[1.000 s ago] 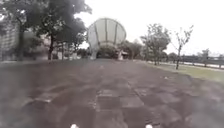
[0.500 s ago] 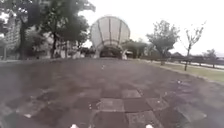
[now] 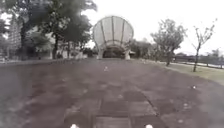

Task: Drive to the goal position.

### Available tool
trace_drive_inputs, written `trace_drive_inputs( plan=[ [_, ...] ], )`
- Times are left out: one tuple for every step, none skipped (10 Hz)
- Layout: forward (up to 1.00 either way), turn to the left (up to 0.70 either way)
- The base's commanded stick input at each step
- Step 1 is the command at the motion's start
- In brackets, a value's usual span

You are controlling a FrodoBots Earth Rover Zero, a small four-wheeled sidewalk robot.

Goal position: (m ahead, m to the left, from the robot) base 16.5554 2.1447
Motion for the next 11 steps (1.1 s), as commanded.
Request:
trace_drive_inputs(
  plan=[
    [0.98,0.00],
    [0.98,0.00],
    [0.98,-0.02],
    [0.98,-0.05],
    [0.98,-0.25],
    [0.98,-0.39],
    [0.98,-0.39],
    [0.98,-0.39],
    [0.98,-0.39],
    [0.98,-0.39],
    [0.98,-0.21]
  ],
)
